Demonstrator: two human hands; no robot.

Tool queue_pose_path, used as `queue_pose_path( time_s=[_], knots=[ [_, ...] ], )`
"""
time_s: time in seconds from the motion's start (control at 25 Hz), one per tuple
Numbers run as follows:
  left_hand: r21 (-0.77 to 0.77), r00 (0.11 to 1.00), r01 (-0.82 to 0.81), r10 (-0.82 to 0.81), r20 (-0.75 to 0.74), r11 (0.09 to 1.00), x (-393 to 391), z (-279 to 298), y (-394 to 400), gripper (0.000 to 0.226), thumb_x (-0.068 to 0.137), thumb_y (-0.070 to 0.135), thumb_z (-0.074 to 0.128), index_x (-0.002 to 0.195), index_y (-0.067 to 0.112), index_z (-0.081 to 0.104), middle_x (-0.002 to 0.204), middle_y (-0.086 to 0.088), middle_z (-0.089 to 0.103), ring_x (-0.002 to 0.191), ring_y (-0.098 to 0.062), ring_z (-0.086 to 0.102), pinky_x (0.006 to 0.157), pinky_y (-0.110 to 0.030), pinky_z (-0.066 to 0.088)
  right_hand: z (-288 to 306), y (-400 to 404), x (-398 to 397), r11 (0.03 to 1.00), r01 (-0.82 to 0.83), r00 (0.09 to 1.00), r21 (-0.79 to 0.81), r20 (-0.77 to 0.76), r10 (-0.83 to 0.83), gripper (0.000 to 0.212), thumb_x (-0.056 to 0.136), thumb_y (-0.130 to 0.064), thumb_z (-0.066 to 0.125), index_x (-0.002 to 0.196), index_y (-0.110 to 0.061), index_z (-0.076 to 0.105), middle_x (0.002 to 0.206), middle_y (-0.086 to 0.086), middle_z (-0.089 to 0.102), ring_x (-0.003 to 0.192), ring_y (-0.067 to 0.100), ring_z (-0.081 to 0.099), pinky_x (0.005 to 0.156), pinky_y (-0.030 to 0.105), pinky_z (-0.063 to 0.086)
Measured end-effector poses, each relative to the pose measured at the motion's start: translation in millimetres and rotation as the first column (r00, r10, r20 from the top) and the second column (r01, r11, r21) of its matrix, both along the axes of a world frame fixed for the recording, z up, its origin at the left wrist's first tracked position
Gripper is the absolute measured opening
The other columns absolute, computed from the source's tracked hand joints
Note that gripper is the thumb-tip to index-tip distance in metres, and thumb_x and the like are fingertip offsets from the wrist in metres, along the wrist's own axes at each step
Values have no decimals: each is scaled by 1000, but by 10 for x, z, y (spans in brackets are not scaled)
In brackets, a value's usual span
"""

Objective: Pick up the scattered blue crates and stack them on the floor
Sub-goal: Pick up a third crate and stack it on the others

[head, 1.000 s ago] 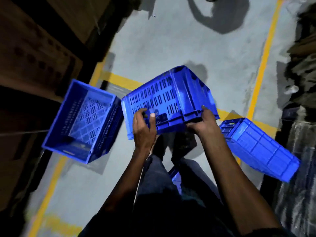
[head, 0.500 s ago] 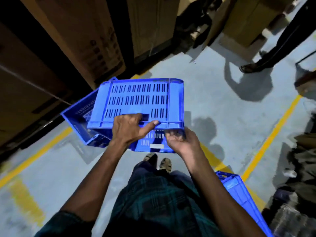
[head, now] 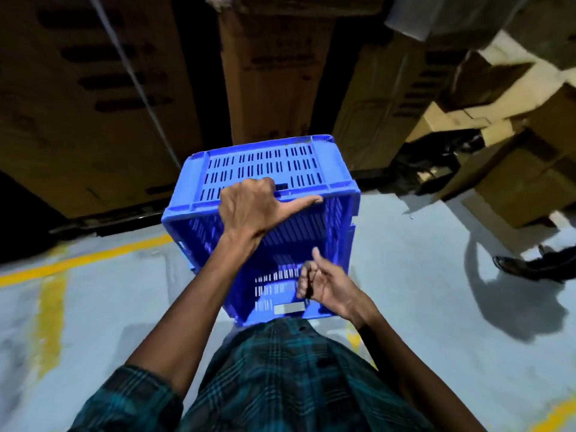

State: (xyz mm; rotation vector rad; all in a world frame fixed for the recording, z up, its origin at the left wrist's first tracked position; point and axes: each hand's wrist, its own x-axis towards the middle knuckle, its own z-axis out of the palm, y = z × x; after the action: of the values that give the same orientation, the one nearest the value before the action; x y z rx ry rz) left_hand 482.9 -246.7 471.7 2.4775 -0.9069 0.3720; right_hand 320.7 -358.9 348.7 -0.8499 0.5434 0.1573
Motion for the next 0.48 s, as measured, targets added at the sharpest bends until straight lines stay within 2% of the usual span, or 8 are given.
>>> queue_pose_path(
  time_s=[0.08,0.16,0.2,0.24,0.32,0.36,0.44,0.48],
  knots=[
    [-56,996,-90,91,22,994,152,121,118,91,58,100,34,50,13,60,42,-6,55,42,-24,56,45,-23,31,-206,53,187,956,-241,966,-171,-134,219,55,71,-60,75,86,-9,64,76,11,64,67,20,61,66,31,52],
    [-118,984,-172,177,35,978,331,240,209,93,57,100,35,54,13,66,48,-9,63,49,-28,63,47,-25,37,-375,123,351,814,-471,875,-340,-297,382,50,75,-64,69,88,-16,66,80,6,67,66,10,58,55,20,44],
    [-157,975,-207,217,43,966,432,311,238,93,56,100,36,56,12,68,50,-10,65,52,-29,65,48,-26,39,-455,145,428,743,-542,832,-392,-373,410,47,81,-65,64,86,-18,66,79,2,67,61,5,54,49,17,38],
    [-191,967,-237,250,45,953,528,387,256,93,56,100,37,56,12,67,51,-11,65,53,-30,65,48,-26,39,-576,134,503,713,-562,813,-419,-436,385,43,87,-61,58,83,-19,65,74,-2,66,54,2,50,46,15,34],
    [-236,955,-287,297,8,928,676,530,302,91,55,100,37,52,12,62,51,-11,64,55,-31,64,50,-26,34,-796,40,603,763,-480,823,-433,-523,221,34,95,-51,53,81,-21,59,64,-9,61,43,-1,50,42,14,37],
    [-253,949,-311,315,-27,916,762,594,340,90,55,100,38,50,13,58,50,-9,62,55,-31,63,51,-27,32,-913,-49,648,817,-375,836,-438,-541,93,29,96,-46,53,80,-22,55,59,-9,58,39,1,50,41,15,39],
    [-283,938,-346,328,-110,894,893,680,443,88,53,101,41,45,14,44,43,-1,48,50,-29,55,51,-28,29,-1056,-186,738,909,-58,816,-413,-544,-195,25,96,-28,55,75,-21,44,47,-5,44,30,8,38,41,16,31],
    [-306,936,-350,316,-157,885,942,701,499,88,52,101,42,44,14,39,41,2,39,47,-26,50,51,-28,29,-1102,-229,784,904,69,786,-421,-535,-309,26,94,-19,56,75,-19,39,47,-2,37,30,10,31,42,16,28]
  ],
)
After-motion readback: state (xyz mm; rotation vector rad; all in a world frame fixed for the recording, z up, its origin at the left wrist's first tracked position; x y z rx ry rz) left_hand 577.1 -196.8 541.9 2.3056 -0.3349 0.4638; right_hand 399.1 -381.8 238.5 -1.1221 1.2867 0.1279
